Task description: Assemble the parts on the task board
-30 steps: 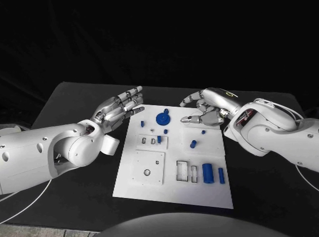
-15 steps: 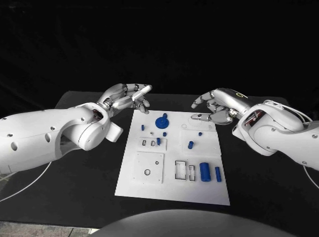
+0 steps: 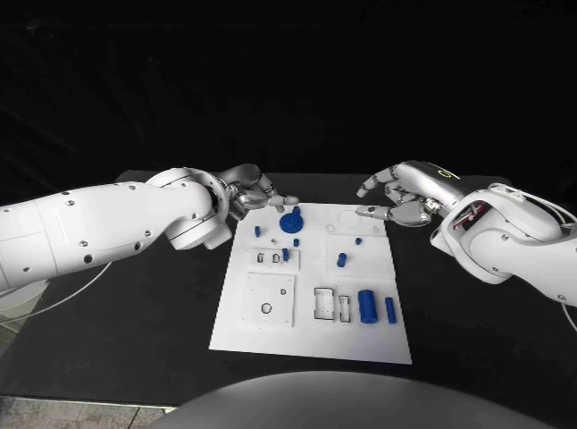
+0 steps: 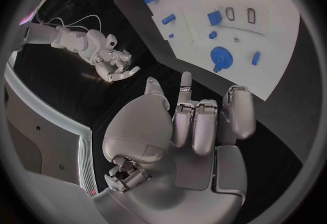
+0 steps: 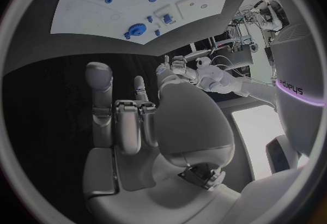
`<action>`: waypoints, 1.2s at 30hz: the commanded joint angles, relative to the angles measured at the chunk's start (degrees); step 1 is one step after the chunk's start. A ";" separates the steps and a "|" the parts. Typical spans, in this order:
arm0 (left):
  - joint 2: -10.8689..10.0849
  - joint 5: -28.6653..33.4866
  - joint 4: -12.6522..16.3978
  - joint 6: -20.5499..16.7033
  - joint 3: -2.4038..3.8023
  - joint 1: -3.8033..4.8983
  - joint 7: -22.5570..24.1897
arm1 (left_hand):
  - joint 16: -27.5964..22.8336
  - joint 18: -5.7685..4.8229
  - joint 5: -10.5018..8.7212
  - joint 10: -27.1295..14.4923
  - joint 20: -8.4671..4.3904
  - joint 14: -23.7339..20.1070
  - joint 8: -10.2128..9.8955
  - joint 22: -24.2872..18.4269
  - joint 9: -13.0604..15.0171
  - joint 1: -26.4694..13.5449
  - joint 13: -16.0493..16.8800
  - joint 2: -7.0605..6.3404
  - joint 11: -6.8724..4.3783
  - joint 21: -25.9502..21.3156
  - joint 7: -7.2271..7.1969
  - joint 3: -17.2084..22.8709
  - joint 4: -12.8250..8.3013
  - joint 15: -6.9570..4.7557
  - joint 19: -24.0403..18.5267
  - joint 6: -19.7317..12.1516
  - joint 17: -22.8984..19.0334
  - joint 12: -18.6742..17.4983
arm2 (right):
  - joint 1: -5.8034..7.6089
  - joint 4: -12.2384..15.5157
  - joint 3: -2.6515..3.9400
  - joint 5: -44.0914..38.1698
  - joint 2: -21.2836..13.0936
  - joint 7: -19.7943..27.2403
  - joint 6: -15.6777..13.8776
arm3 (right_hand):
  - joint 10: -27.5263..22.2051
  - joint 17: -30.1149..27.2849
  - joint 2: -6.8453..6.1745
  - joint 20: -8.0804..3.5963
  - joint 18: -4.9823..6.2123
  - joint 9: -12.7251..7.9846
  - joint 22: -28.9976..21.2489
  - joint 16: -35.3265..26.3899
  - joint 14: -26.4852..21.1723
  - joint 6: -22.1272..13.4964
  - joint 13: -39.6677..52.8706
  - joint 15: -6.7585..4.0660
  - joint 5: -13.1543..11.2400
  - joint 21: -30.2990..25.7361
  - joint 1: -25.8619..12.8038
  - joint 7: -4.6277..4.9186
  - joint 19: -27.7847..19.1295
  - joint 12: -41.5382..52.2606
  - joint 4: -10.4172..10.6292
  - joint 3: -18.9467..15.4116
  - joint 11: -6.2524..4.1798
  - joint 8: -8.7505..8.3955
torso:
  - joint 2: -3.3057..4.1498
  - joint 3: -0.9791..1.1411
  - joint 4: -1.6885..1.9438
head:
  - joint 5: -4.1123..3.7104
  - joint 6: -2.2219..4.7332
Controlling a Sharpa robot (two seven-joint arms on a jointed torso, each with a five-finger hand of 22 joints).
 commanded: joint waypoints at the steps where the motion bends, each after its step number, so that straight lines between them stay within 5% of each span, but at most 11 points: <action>1: 1.54 -10.62 -1.17 7.77 -0.01 0.09 -10.27 | 0.14 -1.03 -0.07 6.06 -0.78 5.96 2.52 2.17 2.82 -0.86 15.01 -0.02 -0.93 1.13 -0.81 0.55 -0.10 -0.86 1.62 0.93 15.05 0.13 | -0.15 0.24 -0.04 -0.93 -0.13 -0.07 -0.34 | 6.09 10.82 0.70 0.01 -0.04 0.10 0.09 0.29 4.94 0.46 15.08 0.29 0.61 0.27 0.20 0.05 0.28 0.22 -0.37 -0.09 0.36 0.32 | -0.46 0.00 -0.09 | 0.21 -0.13; 5: 3.98 -12.92 -3.02 10.12 -0.01 0.06 -13.41 | 0.14 -1.54 0.46 6.06 -2.05 5.96 9.19 4.70 11.14 -1.14 15.01 -0.36 -2.16 2.22 -2.04 1.56 -0.38 -2.08 3.46 -0.37 15.05 0.13 | -0.30 0.35 -0.08 -0.93 -0.16 -0.12 -0.15 | 6.09 10.79 0.91 0.03 -0.04 0.19 0.21 0.28 4.93 0.70 15.08 0.29 1.63 0.24 0.37 0.00 0.30 0.22 -0.51 -0.07 0.36 0.36 | -0.59 -0.03 -0.24 | 0.26 -0.13; 8: 5.81 -13.79 -4.45 12.40 -0.01 0.00 -16.03 | 0.14 -1.61 0.72 6.06 -2.90 5.96 16.05 5.24 21.01 -1.69 15.01 -0.63 -2.94 2.30 -2.83 2.61 -0.34 -2.87 3.68 -4.07 15.05 0.13 | -0.43 0.26 -0.11 -0.94 -0.05 -0.20 0.21 | 6.09 10.75 1.03 0.03 -0.03 0.23 0.23 0.24 4.92 0.87 15.08 0.31 2.11 0.17 0.40 -0.03 0.29 0.22 -0.54 -0.06 0.38 0.40 | -0.74 0.00 -0.24 | 0.39 -0.13; 11: 7.37 -14.37 -5.60 15.11 0.00 -0.07 -18.85 | 0.14 -1.67 0.35 6.06 -3.23 5.96 19.55 5.64 27.31 -2.66 15.01 -0.60 -3.29 2.31 -3.18 3.17 -0.15 -3.20 3.93 -5.73 15.05 0.13 | -0.54 0.25 -0.12 -0.94 0.00 -0.23 0.45 | 6.09 10.72 1.07 0.04 -0.02 0.27 0.25 0.22 4.92 1.00 15.08 0.32 2.39 0.11 0.51 -0.07 0.28 0.22 -0.64 -0.04 0.40 0.43 | -0.82 0.01 -0.21 | 0.46 -0.13; 21: 10.20 -15.01 -8.27 20.52 0.03 -0.39 -22.77 | 0.14 -1.69 0.51 6.06 -3.83 5.96 22.67 6.03 35.36 -4.00 15.01 -0.48 -3.95 2.18 -3.93 4.05 -0.09 -3.82 4.20 -6.24 15.05 0.13 | -0.81 -0.24 -0.14 -0.94 0.22 -0.29 0.86 | 6.09 10.71 1.05 0.04 -0.01 0.31 0.28 0.22 4.91 1.19 15.08 0.32 2.62 0.04 0.71 -0.12 0.27 0.22 -0.82 -0.03 0.39 0.48 | -1.03 -0.04 -0.08 | 0.21 -0.13; 36: 13.23 -14.47 -11.50 22.90 0.11 -2.53 -23.58 | 0.14 -1.51 1.03 6.06 -4.05 5.96 22.05 5.41 37.53 -4.84 15.01 -0.01 -4.10 1.74 -4.03 4.49 -0.03 -4.01 3.53 -6.90 15.05 0.13 | -1.07 -0.71 -0.14 -0.94 0.56 -0.33 1.24 | 6.09 10.65 1.08 0.05 0.00 0.34 0.25 0.17 4.90 1.32 15.08 0.33 2.69 -0.05 0.71 -0.13 0.25 0.22 -0.83 -0.03 0.43 0.53 | -1.36 -0.23 0.07 | 0.34 -0.13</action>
